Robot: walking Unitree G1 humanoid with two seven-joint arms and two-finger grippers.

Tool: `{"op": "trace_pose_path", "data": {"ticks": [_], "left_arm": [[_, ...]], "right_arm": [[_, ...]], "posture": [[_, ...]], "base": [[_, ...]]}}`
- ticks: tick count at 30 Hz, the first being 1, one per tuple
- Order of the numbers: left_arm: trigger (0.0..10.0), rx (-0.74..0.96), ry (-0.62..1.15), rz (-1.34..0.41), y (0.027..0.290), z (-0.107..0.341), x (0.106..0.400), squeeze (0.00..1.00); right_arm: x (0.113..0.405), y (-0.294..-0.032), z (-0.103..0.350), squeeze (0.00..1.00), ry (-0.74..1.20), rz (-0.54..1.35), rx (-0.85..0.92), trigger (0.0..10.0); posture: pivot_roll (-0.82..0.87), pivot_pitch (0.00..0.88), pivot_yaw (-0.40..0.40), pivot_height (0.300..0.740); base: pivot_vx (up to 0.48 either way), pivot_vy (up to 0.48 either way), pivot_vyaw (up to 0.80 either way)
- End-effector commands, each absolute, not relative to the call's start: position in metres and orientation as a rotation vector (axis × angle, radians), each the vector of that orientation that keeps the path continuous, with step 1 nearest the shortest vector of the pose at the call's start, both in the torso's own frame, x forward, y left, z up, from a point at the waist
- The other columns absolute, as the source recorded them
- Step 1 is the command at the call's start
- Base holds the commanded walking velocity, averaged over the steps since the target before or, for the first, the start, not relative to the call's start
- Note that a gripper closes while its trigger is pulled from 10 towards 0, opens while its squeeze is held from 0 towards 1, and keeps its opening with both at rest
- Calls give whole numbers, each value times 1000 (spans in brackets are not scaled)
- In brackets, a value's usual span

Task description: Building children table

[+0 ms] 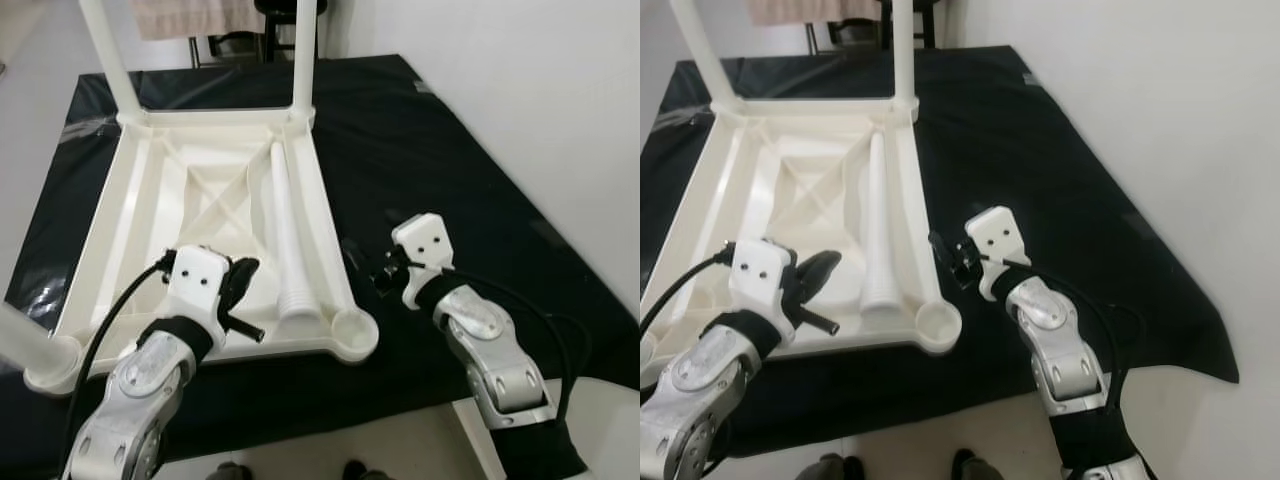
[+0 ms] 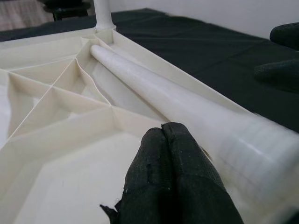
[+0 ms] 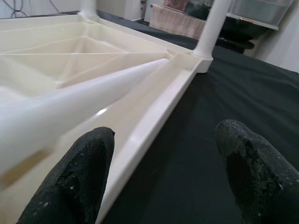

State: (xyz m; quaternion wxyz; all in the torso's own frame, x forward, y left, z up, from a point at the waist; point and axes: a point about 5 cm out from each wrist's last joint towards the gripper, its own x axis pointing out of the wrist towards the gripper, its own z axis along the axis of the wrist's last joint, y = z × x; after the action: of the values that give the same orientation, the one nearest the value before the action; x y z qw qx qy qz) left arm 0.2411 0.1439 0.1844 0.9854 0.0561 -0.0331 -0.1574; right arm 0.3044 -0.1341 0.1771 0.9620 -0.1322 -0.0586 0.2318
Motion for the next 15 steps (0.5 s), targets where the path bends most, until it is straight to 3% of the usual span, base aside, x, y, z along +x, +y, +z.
{"op": "trace_pose_path", "data": {"ticks": [1,15], "left_arm": [[10000,102,-60,-318,144,181,240,0],[10000,108,-90,-309,144,184,242,0]], "right_arm": [[303,-135,175,0,-128,467,-260,10000],[303,-134,172,0,-137,464,-252,10000]], "posture": [[-6,106,-68,740],[-4,99,-69,740]], "base": [[0,0,0],[0,0,0]]}}
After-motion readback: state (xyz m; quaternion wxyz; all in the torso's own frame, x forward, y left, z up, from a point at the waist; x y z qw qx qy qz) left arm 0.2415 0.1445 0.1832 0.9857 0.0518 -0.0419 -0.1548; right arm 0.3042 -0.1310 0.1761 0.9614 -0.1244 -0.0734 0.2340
